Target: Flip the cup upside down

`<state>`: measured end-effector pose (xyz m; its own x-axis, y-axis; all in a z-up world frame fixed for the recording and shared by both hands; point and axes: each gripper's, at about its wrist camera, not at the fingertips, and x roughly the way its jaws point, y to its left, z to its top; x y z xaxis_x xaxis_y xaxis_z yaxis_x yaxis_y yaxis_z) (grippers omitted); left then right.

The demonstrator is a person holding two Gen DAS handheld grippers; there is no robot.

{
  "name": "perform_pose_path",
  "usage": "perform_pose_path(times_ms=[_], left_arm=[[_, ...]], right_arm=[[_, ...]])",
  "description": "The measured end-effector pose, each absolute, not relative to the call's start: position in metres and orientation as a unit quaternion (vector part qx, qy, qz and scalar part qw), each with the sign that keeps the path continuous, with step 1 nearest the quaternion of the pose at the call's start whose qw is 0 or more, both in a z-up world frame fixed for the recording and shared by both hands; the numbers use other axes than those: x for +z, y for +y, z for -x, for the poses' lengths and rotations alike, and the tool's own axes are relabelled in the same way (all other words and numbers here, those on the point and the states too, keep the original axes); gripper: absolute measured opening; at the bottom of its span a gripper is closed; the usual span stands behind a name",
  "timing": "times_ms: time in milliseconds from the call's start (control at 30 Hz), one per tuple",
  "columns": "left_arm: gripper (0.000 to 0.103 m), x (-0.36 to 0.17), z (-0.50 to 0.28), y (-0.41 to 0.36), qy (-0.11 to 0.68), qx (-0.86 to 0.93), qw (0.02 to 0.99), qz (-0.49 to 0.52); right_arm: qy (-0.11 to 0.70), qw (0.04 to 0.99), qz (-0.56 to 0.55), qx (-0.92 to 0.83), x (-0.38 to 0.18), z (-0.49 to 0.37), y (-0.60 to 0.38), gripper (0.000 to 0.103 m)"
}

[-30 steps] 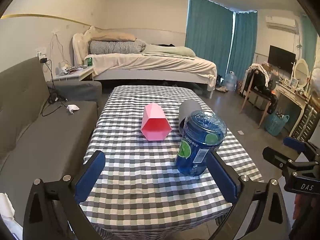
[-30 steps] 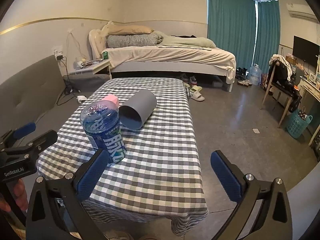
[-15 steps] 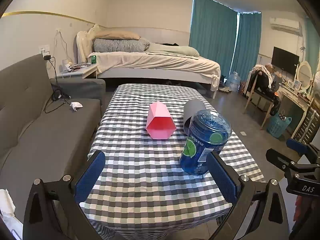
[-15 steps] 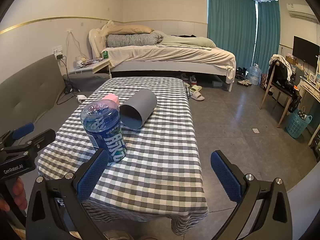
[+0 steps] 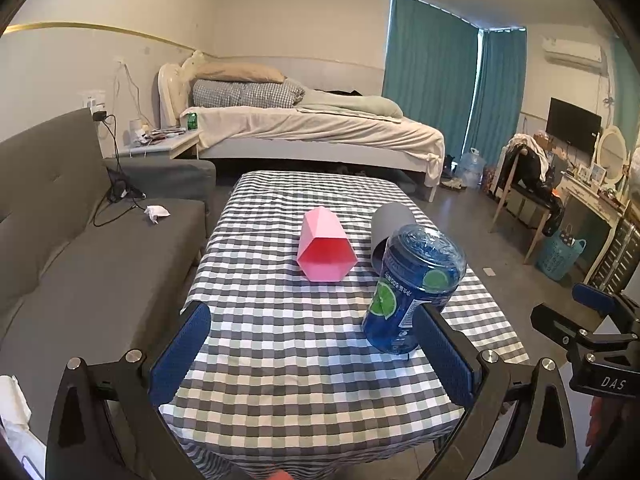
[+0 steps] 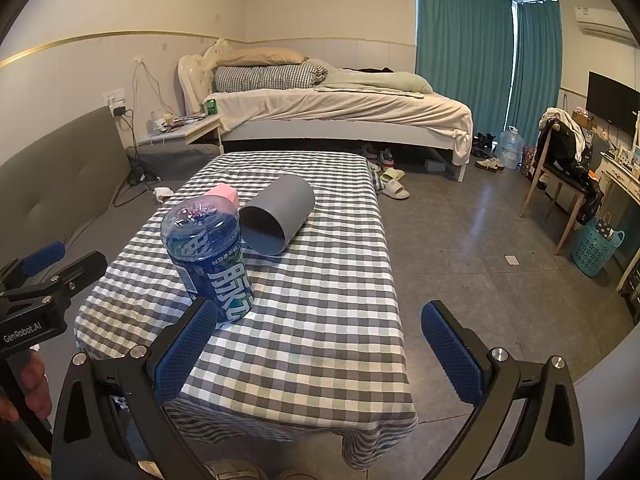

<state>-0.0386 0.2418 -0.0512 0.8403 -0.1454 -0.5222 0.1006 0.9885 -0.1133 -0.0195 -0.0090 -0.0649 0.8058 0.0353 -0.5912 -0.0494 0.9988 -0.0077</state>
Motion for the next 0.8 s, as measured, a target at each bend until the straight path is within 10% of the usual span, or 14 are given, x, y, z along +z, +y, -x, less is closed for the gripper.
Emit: perform_pose_path(times_ms=[800], left_arm=[[0.103,-0.0513,0.0405,0.2407,0.276,-0.065,0.958,0.032]], right_arm=[[0.314,0.949,0.013,0.022,-0.065,0.0188,-0.0068,0.103]])
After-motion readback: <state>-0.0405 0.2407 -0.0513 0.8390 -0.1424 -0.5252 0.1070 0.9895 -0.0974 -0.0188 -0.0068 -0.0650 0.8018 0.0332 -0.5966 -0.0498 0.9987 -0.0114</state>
